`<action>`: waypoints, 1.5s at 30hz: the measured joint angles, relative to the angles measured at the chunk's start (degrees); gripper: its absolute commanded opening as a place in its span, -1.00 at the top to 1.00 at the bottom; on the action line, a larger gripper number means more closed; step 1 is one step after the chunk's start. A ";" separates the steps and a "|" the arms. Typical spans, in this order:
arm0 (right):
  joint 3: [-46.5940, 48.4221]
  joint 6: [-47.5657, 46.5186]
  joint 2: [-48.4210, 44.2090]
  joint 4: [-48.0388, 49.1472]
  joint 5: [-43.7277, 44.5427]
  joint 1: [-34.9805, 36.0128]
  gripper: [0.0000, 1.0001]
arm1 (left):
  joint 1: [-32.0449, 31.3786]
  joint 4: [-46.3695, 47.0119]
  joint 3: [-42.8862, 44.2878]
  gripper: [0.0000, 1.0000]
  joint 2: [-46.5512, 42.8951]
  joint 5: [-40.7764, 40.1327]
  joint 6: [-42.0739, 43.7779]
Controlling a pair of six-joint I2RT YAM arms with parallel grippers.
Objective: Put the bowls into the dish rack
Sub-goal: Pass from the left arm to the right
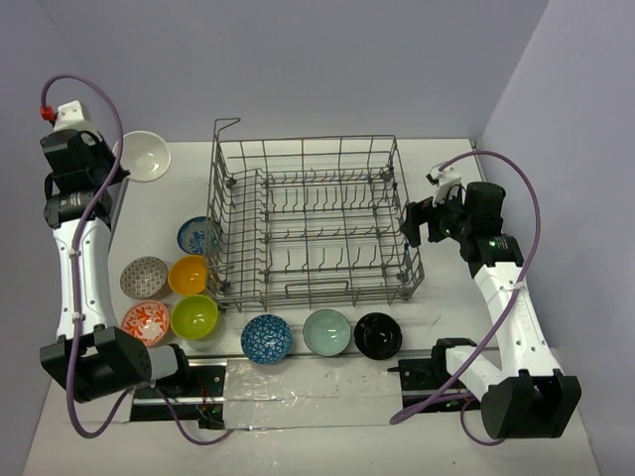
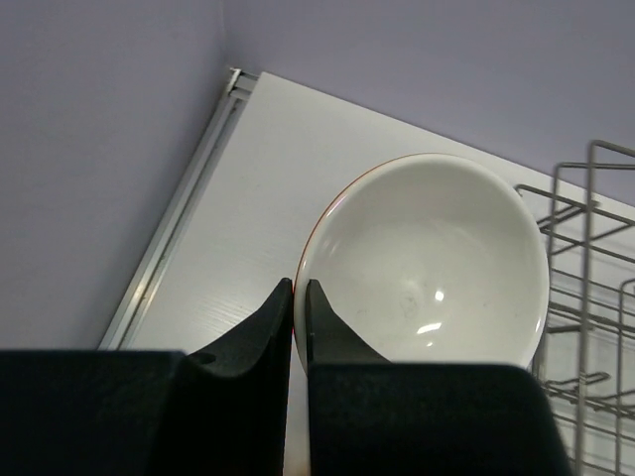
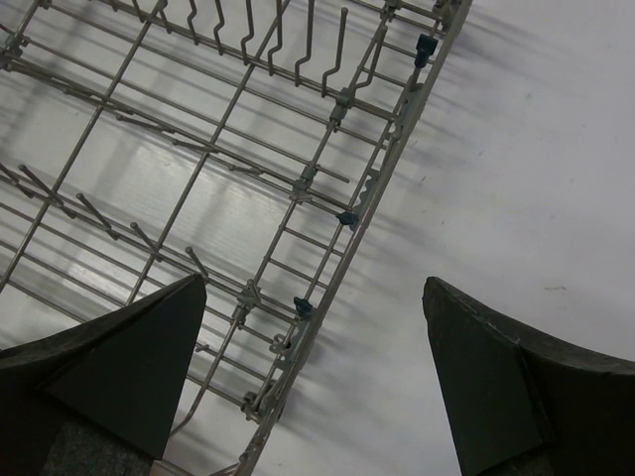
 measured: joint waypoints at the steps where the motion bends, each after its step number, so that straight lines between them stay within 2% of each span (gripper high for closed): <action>1: 0.00 -0.11 -0.11 0.00 -0.02 0.00 -0.95 | -0.94 -0.70 0.81 1.00 0.00 -0.02 0.00; 11: 0.00 -0.37 -0.44 -0.22 -0.02 0.00 -0.94 | -9.22 -7.26 15.78 1.00 6.60 0.24 0.94; 20: 0.22 -0.39 -0.98 -0.44 -0.15 0.00 -0.92 | -18.12 -11.87 22.77 1.00 11.89 -0.39 2.56; 29: 8.09 -3.08 -2.34 -2.12 -1.40 0.00 -0.90 | -26.71 -17.49 33.68 1.00 19.56 -0.15 5.09; 34: 12.20 -5.18 -2.21 -2.78 -4.33 0.00 -0.87 | -28.72 -19.58 37.20 1.00 22.32 0.98 6.82; 41: 17.35 -9.03 -0.11 -2.95 -14.82 0.37 -0.88 | -30.03 -22.25 38.10 1.00 24.13 4.57 8.13; 45: 20.76 -12.46 2.89 -4.55 -19.43 4.33 -0.88 | -30.58 -23.58 38.10 1.00 24.92 6.54 9.14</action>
